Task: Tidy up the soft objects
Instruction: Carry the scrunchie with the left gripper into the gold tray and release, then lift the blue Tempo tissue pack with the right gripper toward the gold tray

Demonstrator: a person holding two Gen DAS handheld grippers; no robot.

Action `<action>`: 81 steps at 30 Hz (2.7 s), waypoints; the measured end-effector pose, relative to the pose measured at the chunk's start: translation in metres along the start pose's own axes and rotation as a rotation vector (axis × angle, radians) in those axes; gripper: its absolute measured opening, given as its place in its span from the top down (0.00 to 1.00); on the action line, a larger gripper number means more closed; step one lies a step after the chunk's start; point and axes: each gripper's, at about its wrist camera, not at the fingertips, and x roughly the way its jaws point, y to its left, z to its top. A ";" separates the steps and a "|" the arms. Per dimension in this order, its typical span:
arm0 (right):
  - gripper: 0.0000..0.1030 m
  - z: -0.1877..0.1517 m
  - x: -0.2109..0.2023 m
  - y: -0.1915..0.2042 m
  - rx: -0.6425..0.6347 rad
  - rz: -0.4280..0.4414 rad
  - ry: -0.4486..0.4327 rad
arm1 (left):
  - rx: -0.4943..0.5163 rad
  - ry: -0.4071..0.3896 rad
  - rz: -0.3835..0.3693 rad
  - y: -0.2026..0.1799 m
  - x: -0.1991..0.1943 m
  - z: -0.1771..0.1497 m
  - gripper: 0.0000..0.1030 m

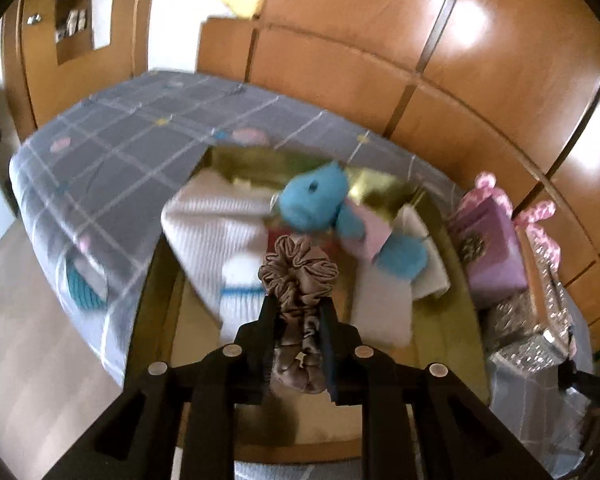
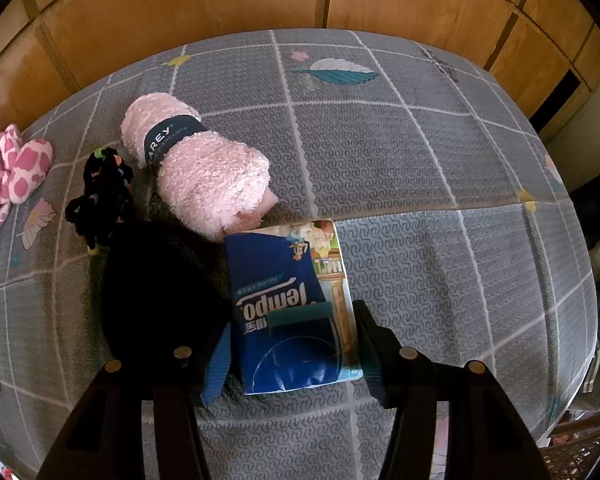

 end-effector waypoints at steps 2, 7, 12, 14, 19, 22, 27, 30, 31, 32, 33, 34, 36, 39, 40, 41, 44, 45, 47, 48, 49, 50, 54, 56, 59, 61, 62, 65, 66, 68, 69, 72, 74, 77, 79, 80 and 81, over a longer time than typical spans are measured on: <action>0.46 0.000 0.000 0.000 -0.001 0.000 0.000 | -0.027 0.032 -0.005 0.005 0.009 -0.012 0.74; 0.46 0.001 0.000 -0.002 0.001 0.005 0.001 | -0.008 0.058 0.014 -0.003 0.023 -0.030 0.39; 0.46 0.002 -0.001 -0.004 0.005 0.010 0.002 | 0.009 -0.009 0.063 -0.006 0.011 -0.033 0.33; 0.46 0.003 -0.001 -0.006 0.008 0.013 0.002 | 0.001 -0.027 0.067 -0.006 0.004 -0.031 0.33; 0.46 0.004 -0.001 -0.009 0.012 0.017 -0.002 | 0.011 -0.065 0.120 -0.016 -0.008 -0.025 0.31; 0.46 0.004 -0.003 -0.008 0.010 0.004 -0.008 | 0.025 -0.068 0.108 -0.026 -0.014 -0.026 0.31; 0.47 0.006 -0.012 -0.018 0.058 -0.004 -0.045 | 0.068 -0.092 0.089 -0.045 -0.019 -0.030 0.31; 0.47 0.009 -0.014 -0.032 0.122 -0.025 -0.055 | 0.083 -0.077 0.065 -0.053 -0.016 -0.033 0.31; 0.47 0.011 -0.014 -0.038 0.156 -0.026 -0.058 | 0.089 -0.077 0.065 -0.055 -0.016 -0.033 0.31; 0.47 0.011 -0.016 -0.043 0.188 -0.024 -0.066 | 0.093 -0.077 0.062 -0.057 -0.016 -0.032 0.31; 0.47 0.011 -0.018 -0.050 0.219 -0.022 -0.077 | 0.102 -0.075 0.051 -0.060 -0.015 -0.032 0.31; 0.47 0.012 -0.021 -0.056 0.250 -0.026 -0.090 | 0.111 -0.075 0.048 -0.063 -0.016 -0.032 0.31; 0.47 0.013 -0.025 -0.063 0.278 -0.020 -0.109 | 0.115 -0.084 0.051 -0.066 -0.017 -0.030 0.31; 0.47 0.022 -0.036 -0.053 0.244 -0.012 -0.145 | 0.122 -0.094 0.044 -0.070 -0.019 -0.028 0.30; 0.47 0.026 -0.039 -0.045 0.223 -0.009 -0.151 | 0.124 -0.093 0.045 -0.071 -0.020 -0.029 0.30; 0.47 0.030 -0.041 -0.038 0.205 0.002 -0.153 | 0.123 -0.093 0.040 -0.072 -0.020 -0.028 0.29; 0.47 0.038 -0.048 -0.009 0.141 0.028 -0.170 | 0.123 -0.094 0.038 -0.075 -0.021 -0.029 0.27; 0.47 0.042 -0.048 -0.002 0.124 0.037 -0.174 | 0.126 -0.096 0.036 -0.076 -0.022 -0.030 0.27; 0.47 0.047 -0.052 0.020 0.097 0.061 -0.182 | 0.130 -0.095 0.032 -0.079 -0.022 -0.031 0.27; 0.47 0.050 -0.055 0.028 0.088 0.070 -0.187 | 0.135 -0.094 0.030 -0.080 -0.023 -0.031 0.27; 0.47 0.053 -0.058 0.039 0.076 0.084 -0.195 | 0.139 -0.096 0.029 -0.082 -0.024 -0.032 0.26; 0.47 0.057 -0.061 0.048 0.065 0.101 -0.200 | 0.143 -0.096 0.028 -0.083 -0.025 -0.033 0.26; 0.47 0.065 -0.077 0.088 0.012 0.153 -0.227 | 0.162 -0.095 0.023 -0.089 -0.026 -0.036 0.25; 0.47 0.069 -0.084 0.110 -0.022 0.181 -0.238 | 0.167 -0.093 0.017 -0.091 -0.026 -0.037 0.24; 0.47 0.072 -0.091 0.138 -0.056 0.223 -0.248 | 0.177 -0.088 0.016 -0.093 -0.026 -0.040 0.24; 0.47 0.072 -0.094 0.152 -0.065 0.251 -0.250 | 0.183 -0.087 0.015 -0.094 -0.026 -0.041 0.24; 0.47 0.074 -0.095 0.158 -0.070 0.265 -0.250 | 0.186 -0.086 0.015 -0.095 -0.026 -0.042 0.24; 0.47 0.075 -0.102 0.180 -0.090 0.298 -0.260 | 0.189 -0.082 0.015 -0.095 -0.026 -0.044 0.24; 0.47 0.076 -0.104 0.186 -0.097 0.314 -0.263 | 0.190 -0.081 0.016 -0.095 -0.026 -0.044 0.24; 0.47 0.077 -0.111 0.203 -0.113 0.354 -0.274 | 0.192 -0.079 0.019 -0.094 -0.026 -0.045 0.24; 0.47 0.078 -0.116 0.212 -0.126 0.368 -0.285 | 0.191 -0.078 0.020 -0.094 -0.026 -0.045 0.24; 0.47 0.078 -0.128 0.233 -0.160 0.404 -0.313 | 0.191 -0.071 0.022 -0.092 -0.025 -0.046 0.24; 0.47 0.078 -0.139 0.250 -0.190 0.431 -0.335 | 0.187 -0.067 0.023 -0.090 -0.024 -0.047 0.24; 0.47 0.074 -0.153 0.275 -0.241 0.469 -0.366 | 0.184 -0.065 0.025 -0.086 -0.024 -0.048 0.24; 0.47 0.071 -0.162 0.289 -0.273 0.492 -0.383 | 0.179 -0.063 0.026 -0.084 -0.024 -0.048 0.24; 0.47 0.070 -0.164 0.296 -0.287 0.503 -0.387 | 0.177 -0.063 0.026 -0.083 -0.024 -0.048 0.24; 0.47 0.068 -0.167 0.303 -0.303 0.516 -0.389 | 0.174 -0.063 0.027 -0.082 -0.024 -0.048 0.24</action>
